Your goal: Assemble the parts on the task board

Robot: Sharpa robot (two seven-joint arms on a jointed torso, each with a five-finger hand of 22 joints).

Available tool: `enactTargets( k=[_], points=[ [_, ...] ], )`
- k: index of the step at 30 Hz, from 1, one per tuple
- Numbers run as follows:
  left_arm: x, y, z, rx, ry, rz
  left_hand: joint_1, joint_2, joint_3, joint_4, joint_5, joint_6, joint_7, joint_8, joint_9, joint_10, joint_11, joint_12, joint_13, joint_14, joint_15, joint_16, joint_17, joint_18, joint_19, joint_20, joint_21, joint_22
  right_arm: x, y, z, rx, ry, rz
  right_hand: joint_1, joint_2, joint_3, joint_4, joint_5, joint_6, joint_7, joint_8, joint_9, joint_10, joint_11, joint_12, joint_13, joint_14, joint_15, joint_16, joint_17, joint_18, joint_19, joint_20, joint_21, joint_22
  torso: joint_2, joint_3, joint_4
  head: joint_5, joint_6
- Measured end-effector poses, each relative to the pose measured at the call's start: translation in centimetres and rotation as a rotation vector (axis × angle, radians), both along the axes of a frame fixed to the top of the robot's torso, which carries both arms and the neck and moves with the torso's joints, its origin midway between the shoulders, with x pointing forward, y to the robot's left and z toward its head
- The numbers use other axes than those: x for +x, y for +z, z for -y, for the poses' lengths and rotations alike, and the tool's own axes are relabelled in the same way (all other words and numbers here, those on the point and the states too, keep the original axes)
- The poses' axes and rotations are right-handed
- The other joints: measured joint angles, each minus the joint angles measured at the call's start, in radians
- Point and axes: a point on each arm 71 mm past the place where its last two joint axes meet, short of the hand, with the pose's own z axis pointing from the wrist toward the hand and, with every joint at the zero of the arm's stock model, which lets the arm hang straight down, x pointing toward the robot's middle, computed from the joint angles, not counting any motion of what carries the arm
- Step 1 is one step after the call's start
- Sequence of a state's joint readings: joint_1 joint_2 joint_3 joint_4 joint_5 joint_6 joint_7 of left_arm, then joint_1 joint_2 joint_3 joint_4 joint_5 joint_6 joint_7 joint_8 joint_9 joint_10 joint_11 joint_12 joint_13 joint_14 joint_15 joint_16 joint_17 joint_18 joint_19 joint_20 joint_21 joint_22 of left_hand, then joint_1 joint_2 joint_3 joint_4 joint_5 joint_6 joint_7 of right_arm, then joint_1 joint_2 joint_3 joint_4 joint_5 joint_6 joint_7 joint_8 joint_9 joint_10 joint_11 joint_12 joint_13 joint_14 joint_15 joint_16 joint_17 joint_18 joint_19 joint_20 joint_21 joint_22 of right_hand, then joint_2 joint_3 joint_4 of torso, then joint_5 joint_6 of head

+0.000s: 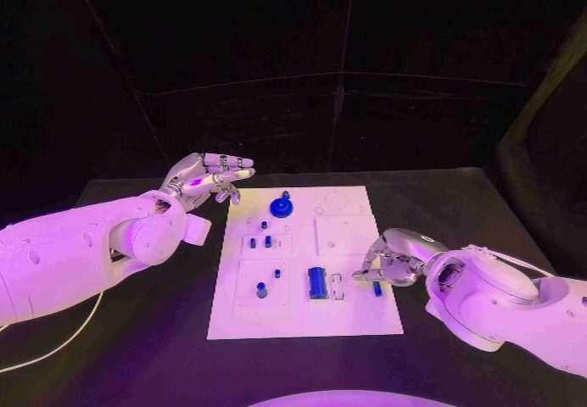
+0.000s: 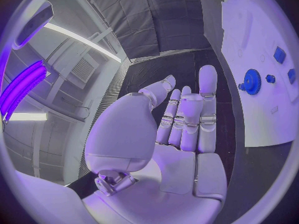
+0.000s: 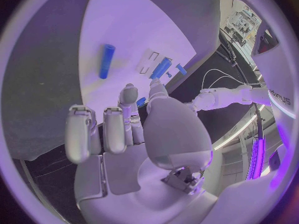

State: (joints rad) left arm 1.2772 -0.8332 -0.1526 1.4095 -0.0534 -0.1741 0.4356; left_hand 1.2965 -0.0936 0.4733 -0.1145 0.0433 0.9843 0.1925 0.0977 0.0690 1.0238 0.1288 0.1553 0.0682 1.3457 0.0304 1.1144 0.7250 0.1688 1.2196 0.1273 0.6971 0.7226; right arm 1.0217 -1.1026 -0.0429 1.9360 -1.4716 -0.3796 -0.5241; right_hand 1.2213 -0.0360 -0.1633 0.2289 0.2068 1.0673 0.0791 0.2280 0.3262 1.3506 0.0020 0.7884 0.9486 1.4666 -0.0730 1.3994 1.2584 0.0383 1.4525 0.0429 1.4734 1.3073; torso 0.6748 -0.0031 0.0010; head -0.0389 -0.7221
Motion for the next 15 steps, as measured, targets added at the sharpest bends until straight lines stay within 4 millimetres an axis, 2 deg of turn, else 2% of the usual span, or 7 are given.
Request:
enactTargets(
  k=[5,10,15],
  points=[
    [0.0,0.0,0.1,0.000,-0.001,0.000,0.000,0.000,0.000,0.000,0.000,0.000,0.000,0.000,0.000,0.000,0.000,0.000,-0.001,0.000,0.000,0.000,0.000,0.000,0.000,0.000,0.000,0.000,-0.1,0.0,1.8,-0.018,-0.035,-0.013,0.021,0.005,-0.002,0.002,0.045,0.000,0.000,0.000,0.000,-0.020,-0.002,-0.050,-0.032,0.000,0.000,-0.017,-0.021,0.000,-0.009,0.009,-0.012,0.000,0.000,0.0001,-0.0008,-0.006,0.006],
    [0.0,-0.1,0.2,0.000,-0.004,-0.002,-0.004,0.004,0.000,0.000,0.000,0.000,0.000,0.000,0.000,-0.004,-0.004,0.000,-0.001,0.000,0.000,0.000,0.000,0.000,0.000,0.000,0.000,-0.001,-0.1,-0.1,2.5,-0.043,-0.042,-0.012,0.021,0.005,-0.013,0.007,0.045,0.000,0.000,0.000,0.001,-0.020,-0.002,-0.051,-0.034,0.000,0.000,-0.017,-0.022,0.000,-0.009,0.009,-0.012,0.001,0.001,0.0009,-0.0012,-0.008,0.008],
    [0.0,-0.1,0.2,0.001,-0.004,-0.003,-0.004,0.004,0.000,0.000,0.000,0.000,0.000,0.000,0.000,-0.004,-0.004,0.000,-0.001,0.000,0.000,0.000,0.000,0.000,0.000,0.000,0.000,-0.001,0.0,-0.1,2.8,-0.080,-0.037,-0.002,0.021,0.005,-0.021,0.015,0.040,0.004,-0.004,0.000,0.005,-0.020,-0.002,-0.051,-0.029,0.000,0.000,-0.017,-0.019,0.000,-0.009,0.009,-0.012,0.001,0.001,0.0004,0.0014,-0.014,0.007]
  ],
)
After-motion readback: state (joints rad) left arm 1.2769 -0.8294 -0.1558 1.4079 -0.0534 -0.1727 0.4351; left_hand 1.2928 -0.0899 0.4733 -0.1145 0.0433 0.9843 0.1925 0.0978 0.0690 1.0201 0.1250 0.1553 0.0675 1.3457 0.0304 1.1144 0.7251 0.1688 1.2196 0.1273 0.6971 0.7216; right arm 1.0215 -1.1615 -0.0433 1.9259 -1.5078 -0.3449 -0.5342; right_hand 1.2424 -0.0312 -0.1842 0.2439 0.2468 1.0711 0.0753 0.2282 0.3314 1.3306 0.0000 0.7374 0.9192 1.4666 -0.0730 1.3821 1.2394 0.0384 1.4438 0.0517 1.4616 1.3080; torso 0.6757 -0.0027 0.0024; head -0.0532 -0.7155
